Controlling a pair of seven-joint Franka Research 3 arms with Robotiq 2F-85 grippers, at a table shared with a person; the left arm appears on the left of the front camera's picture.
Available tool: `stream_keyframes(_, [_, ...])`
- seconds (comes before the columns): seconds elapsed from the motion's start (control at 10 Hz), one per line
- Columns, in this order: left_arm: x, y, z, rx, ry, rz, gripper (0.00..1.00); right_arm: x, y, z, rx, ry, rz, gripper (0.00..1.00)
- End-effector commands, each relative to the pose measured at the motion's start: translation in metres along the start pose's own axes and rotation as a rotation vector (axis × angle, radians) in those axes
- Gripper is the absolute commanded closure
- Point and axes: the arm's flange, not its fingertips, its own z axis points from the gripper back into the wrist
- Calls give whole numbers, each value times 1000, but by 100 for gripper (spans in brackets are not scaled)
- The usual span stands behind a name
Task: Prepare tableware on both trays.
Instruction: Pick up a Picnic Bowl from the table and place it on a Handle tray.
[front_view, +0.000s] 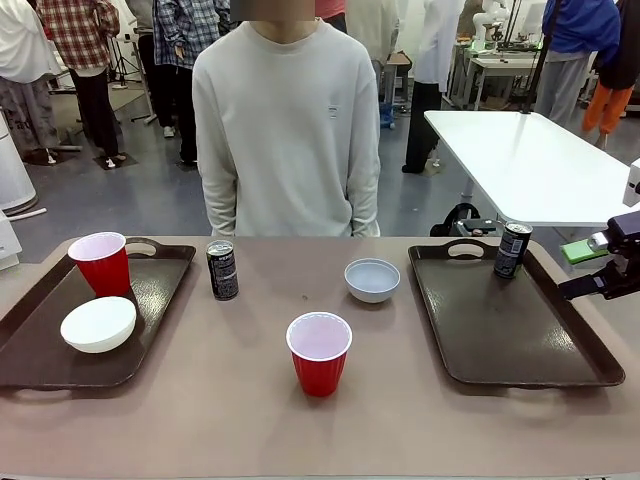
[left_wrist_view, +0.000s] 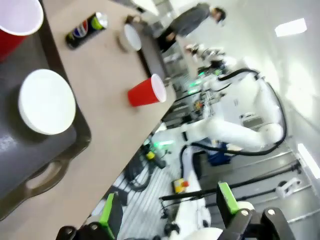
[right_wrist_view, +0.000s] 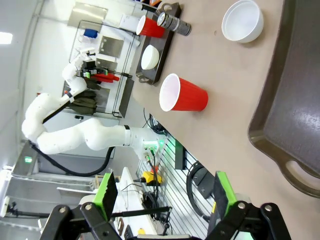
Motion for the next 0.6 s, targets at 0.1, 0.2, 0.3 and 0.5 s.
stream_keyframes(0.1, [26,4,-7,74,-75,87,0,0,-1,1,4,-3,9,0])
stream_keyframes(0.2, [29,-3,-15,176,-129,139,0,0,-1,1,4,-3,9,0])
stream_keyframes(0.3, [14,14,-2,-7,-39,54,0,0,-1,1,4,-3,9,0])
stream_keyframes(0.5, [14,14,-2,-7,-39,54,0,0,-1,1,4,-3,9,0])
